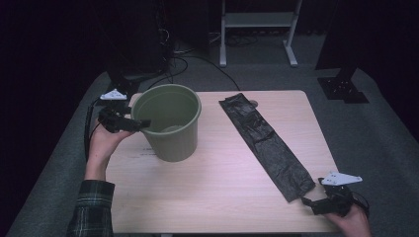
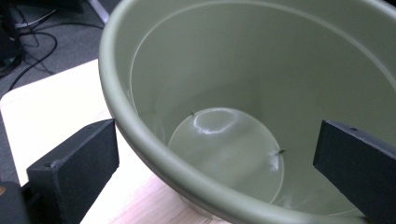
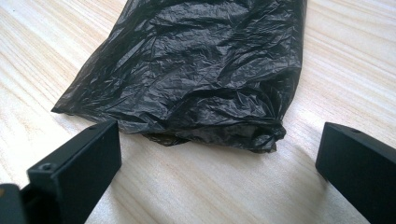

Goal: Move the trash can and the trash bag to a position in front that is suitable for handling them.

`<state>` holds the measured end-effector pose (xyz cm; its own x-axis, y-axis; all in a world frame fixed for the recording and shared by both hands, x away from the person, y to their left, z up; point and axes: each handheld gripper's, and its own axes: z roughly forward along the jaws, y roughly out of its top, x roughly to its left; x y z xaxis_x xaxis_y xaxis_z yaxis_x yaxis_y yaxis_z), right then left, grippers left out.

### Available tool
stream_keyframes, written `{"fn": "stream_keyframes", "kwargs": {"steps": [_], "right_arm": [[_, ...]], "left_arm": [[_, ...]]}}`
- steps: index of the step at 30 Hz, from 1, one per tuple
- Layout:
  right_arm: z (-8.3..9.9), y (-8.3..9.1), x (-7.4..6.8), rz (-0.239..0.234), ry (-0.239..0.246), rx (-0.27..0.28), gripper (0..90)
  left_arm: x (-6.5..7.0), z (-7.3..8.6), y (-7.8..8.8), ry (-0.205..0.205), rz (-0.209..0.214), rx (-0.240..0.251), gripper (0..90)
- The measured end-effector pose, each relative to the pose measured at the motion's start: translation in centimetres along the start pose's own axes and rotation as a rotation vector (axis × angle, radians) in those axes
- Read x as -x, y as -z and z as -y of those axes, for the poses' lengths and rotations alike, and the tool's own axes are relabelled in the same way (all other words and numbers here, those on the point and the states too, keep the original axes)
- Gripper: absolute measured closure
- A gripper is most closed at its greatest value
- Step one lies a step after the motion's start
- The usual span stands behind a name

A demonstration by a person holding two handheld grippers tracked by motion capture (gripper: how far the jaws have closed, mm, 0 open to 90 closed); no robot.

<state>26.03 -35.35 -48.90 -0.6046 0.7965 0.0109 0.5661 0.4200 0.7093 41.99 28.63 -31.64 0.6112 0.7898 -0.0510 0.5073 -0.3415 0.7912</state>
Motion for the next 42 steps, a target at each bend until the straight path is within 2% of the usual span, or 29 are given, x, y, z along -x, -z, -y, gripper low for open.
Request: {"fn": "stream_keyframes", "kwargs": {"steps": [2, 6, 14, 18, 29, 42], "right_arm": [[0.0, 0.0, 0.0, 0.0, 0.001, 0.0, 0.0], [0.0, 0.0, 0.0, 0.0, 0.001, 0.0, 0.0], [0.0, 0.0, 0.0, 0.0, 0.001, 0.001, 0.0], [0.0, 0.0, 0.0, 0.0, 0.001, 0.0, 0.0], [0.0, 0.0, 0.0, 0.0, 0.001, 0.0, 0.0], [0.0, 0.0, 0.0, 0.0, -0.002, 0.0, 0.0]], "left_arm": [[-0.1, 0.2, -0.2, 0.019, 0.022, 0.012, 0.0], [0.2, 0.1, -0.3, 0.022, 0.014, 0.002, 0.0], [1.3, 0.1, -0.3, -0.003, 0.039, -0.008, 0.0], [2.1, 0.3, -0.4, -0.007, 0.062, 0.01, 0.0], [5.0, 0.4, -0.6, -0.053, 0.122, 0.0, 0.0], [9.4, 0.1, -1.3, -0.126, 0.206, -0.012, 0.0]]}}
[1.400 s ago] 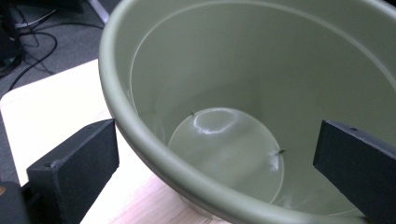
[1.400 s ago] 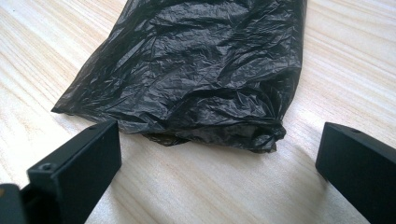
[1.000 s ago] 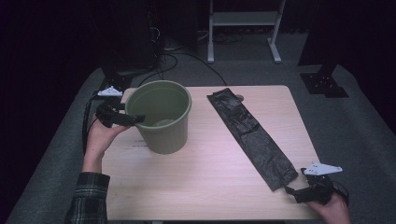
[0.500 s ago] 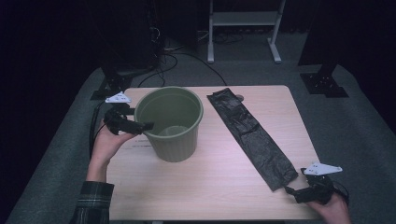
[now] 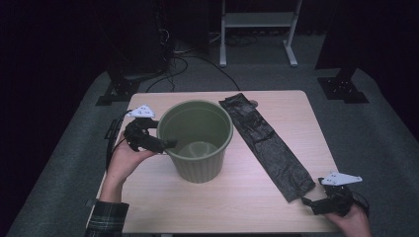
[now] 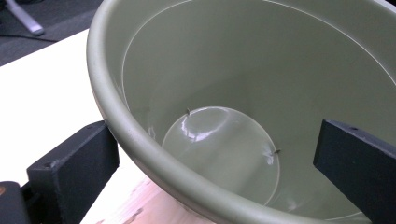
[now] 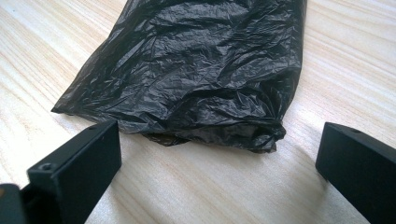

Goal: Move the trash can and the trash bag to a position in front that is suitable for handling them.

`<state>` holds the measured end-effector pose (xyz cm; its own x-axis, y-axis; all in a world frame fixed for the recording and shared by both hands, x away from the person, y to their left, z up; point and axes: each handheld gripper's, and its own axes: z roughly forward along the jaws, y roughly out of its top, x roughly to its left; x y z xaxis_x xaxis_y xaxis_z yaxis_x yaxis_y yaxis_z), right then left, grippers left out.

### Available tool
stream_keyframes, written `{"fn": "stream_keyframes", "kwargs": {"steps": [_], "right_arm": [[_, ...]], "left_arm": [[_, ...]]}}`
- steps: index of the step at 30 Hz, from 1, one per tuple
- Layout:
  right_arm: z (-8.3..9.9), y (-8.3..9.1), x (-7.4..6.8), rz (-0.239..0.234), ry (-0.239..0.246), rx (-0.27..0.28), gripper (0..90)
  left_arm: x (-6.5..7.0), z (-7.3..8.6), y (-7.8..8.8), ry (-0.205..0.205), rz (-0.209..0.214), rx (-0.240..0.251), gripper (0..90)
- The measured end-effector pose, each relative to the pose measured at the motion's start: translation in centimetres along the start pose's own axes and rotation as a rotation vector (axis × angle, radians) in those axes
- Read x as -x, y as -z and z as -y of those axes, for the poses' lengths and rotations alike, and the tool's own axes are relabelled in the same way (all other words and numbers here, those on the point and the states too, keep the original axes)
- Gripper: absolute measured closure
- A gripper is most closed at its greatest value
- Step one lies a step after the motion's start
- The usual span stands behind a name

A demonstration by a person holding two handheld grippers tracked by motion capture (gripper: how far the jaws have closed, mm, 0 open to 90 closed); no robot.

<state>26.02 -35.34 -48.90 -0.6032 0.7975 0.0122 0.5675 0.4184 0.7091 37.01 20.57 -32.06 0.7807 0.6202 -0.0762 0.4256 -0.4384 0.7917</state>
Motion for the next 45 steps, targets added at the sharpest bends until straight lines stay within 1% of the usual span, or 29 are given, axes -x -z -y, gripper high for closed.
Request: {"fn": "stream_keyframes", "kwargs": {"steps": [7, 14, 18, 26, 30, 37, 38, 41, 44, 45], "right_arm": [[0.0, 0.0, 0.0, 0.001, 0.001, 0.001, 0.0], [0.0, 0.0, 0.0, 0.001, 0.003, 0.001, 0.0], [0.0, 0.0, 0.0, 0.001, 0.002, 0.0, 0.0], [0.0, 0.0, 0.0, 0.001, 0.001, 0.0, 0.0], [0.0, 0.0, 0.0, 0.0, 0.0, 0.0, 0.0], [0.0, 0.0, 0.0, 0.001, 0.001, 0.0, 0.0], [0.0, 0.0, 0.0, 0.001, 0.001, 0.0, 0.0], [0.0, 0.0, 0.0, 0.001, 0.001, 0.0, 0.0], [0.0, 0.0, 0.0, 0.001, 0.002, 0.0, 0.0], [0.0, 0.0, 0.0, 0.001, 0.001, 0.0, 0.0]], "left_arm": [[1.9, -0.4, -0.9, -0.027, 0.043, -0.001, 0.0], [3.4, -0.5, -1.4, -0.049, 0.079, 0.002, 0.0], [4.4, -0.6, -1.7, -0.067, 0.102, 0.0, 0.0], [6.6, -0.6, -2.3, -0.095, 0.152, 0.012, 0.0], [7.8, -0.5, -2.5, -0.098, 0.176, 0.023, 0.0], [9.2, -0.4, -3.0, -0.116, 0.2, 0.034, 0.0], [9.2, -0.4, -3.0, -0.116, 0.2, 0.034, 0.0], [9.9, -0.6, -3.3, -0.133, 0.209, 0.027, 0.0], [10.3, -0.7, -3.6, -0.139, 0.215, 0.026, 0.0], [10.4, -0.7, -3.8, -0.139, 0.225, 0.026, 0.0]]}}
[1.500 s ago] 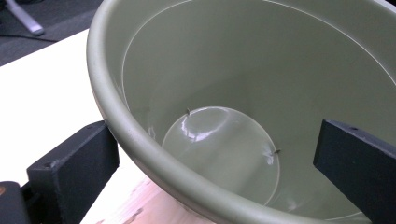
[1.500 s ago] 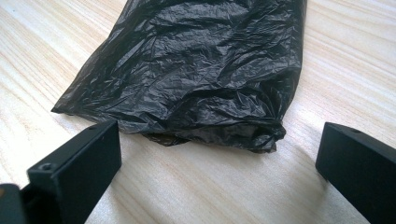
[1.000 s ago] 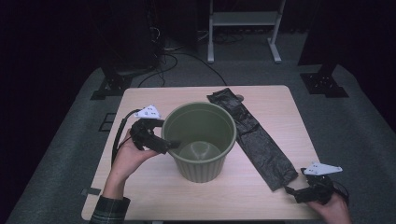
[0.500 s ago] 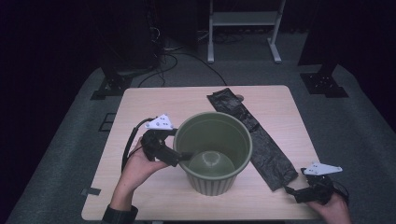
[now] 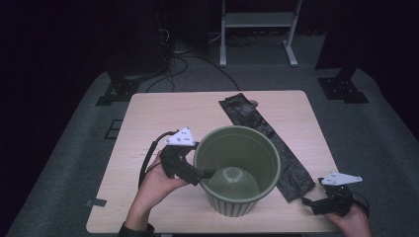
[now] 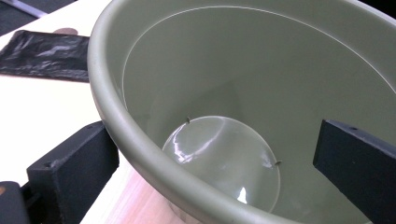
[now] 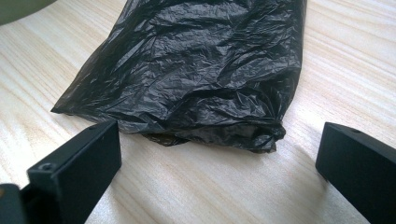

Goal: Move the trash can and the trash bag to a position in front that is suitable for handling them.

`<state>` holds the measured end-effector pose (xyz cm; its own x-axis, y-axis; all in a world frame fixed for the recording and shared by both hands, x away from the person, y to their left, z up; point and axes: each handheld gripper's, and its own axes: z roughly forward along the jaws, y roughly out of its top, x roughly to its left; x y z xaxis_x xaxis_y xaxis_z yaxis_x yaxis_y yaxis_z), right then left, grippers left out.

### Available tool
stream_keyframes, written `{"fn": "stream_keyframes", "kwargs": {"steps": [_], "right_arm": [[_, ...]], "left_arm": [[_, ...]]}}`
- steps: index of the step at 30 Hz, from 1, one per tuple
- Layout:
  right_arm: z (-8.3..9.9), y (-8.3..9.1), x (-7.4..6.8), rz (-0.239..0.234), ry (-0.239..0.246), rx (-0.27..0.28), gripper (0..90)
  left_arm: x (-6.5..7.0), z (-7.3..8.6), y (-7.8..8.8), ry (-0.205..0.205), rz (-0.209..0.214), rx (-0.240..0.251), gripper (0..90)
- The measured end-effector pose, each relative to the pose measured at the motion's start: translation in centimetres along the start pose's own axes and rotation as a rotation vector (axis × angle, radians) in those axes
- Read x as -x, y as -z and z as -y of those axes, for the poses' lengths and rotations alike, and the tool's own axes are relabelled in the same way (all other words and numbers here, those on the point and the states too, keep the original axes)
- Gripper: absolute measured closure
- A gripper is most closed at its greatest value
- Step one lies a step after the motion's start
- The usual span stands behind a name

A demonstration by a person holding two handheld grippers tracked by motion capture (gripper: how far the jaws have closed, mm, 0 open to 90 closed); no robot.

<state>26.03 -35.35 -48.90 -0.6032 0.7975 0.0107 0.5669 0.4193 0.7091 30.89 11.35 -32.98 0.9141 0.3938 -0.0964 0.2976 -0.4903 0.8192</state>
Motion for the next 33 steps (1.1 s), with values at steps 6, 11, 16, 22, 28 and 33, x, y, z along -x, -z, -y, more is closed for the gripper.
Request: {"fn": "stream_keyframes", "kwargs": {"steps": [6, 11, 16, 22, 28, 33], "right_arm": [[0.0, 0.0, 0.0, 0.0, -0.001, 0.0, 0.0], [0.0, 0.0, 0.0, 0.004, -0.004, 0.0, 0.0], [0.1, 0.1, -0.1, 0.006, -0.006, 0.001, 0.0], [0.1, 0.1, -0.1, 0.004, -0.005, 0.001, 0.0], [0.1, 0.2, 0.2, -0.022, -0.012, 0.009, 0.0], [0.1, 0.4, 0.2, -0.038, -0.037, 0.025, 0.0]], "left_arm": [[0.0, 0.1, -0.5, 0.013, 0.021, 0.012, 0.0], [-0.4, 0.2, 0.5, 0.023, 0.002, 0.064, 0.0], [-0.8, 0.2, 2.1, 0.022, -0.012, 0.105, 0.0], [-1.1, 1.2, 4.5, 0.022, -0.07, 0.123, 0.0], [-1.6, 4.3, 6.1, 0.044, -0.125, 0.107, 0.0], [-2.1, 7.2, 6.6, 0.058, -0.177, 0.085, 0.0]]}}
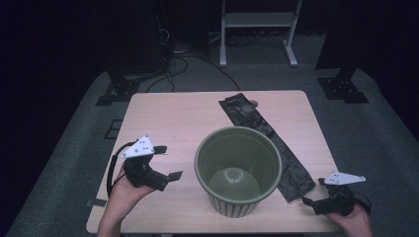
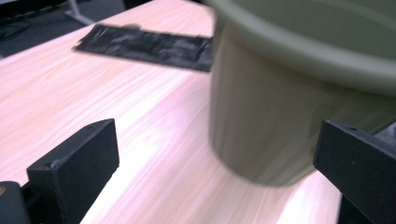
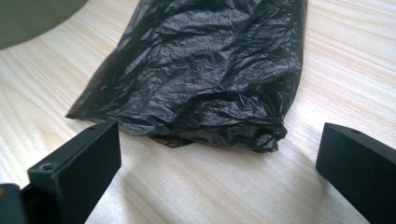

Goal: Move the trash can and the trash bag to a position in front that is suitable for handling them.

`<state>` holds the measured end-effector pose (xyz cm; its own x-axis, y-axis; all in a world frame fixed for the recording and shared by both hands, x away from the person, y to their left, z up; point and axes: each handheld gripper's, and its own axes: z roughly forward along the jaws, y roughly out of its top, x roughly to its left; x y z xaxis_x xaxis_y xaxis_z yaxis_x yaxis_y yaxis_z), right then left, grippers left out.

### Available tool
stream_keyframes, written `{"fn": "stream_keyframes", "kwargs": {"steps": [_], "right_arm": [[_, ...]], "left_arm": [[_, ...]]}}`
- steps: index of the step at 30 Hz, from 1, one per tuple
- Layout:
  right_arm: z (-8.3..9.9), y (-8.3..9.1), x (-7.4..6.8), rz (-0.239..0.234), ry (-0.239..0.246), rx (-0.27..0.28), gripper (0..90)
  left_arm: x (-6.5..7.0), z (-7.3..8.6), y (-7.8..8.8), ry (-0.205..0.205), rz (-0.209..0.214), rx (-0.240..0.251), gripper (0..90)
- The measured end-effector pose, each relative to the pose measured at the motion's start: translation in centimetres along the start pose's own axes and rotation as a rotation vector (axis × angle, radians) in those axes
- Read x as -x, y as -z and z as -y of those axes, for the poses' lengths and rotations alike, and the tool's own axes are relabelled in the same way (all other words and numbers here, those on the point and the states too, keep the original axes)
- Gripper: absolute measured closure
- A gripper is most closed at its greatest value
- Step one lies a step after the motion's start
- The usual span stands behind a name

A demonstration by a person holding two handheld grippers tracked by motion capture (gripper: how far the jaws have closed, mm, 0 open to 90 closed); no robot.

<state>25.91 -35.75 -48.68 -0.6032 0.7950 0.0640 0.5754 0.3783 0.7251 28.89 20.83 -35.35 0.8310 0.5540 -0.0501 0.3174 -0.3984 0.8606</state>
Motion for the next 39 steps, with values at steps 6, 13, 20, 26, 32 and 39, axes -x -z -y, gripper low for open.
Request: {"fn": "stream_keyframes", "kwargs": {"steps": [6, 13, 20, 26, 32, 39], "right_arm": [[-0.5, 0.6, -0.2, 0.004, -0.01, 0.026, 0.0], [-1.4, 1.1, -0.1, 0.03, -0.018, 0.06, 0.0], [-3.2, 0.7, -0.3, 0.059, -0.01, 0.068, 0.0], [-4.6, -0.7, -0.2, 0.056, -0.007, 0.051, 0.0], [-6.4, -2.6, 0.1, 0.038, -0.013, 0.047, 0.0], [-7.6, -4.7, -0.2, 0.038, 0.009, 0.028, 0.0]], "left_arm": [[-0.8, 3.5, 0.0, 0.02, -0.052, -0.004, 0.0], [-1.4, 7.9, -1.8, 0.055, -0.082, -0.09, 0.0], [-1.3, 10.4, -3.4, 0.06, -0.079, -0.157, 0.0], [-2.0, 11.5, -4.1, 0.089, -0.106, -0.199, 0.0], [-2.2, 11.8, -4.7, 0.083, -0.129, -0.227, 0.0], [-2.2, 11.9, -5.0, 0.076, -0.143, -0.222, 0.0]]}}
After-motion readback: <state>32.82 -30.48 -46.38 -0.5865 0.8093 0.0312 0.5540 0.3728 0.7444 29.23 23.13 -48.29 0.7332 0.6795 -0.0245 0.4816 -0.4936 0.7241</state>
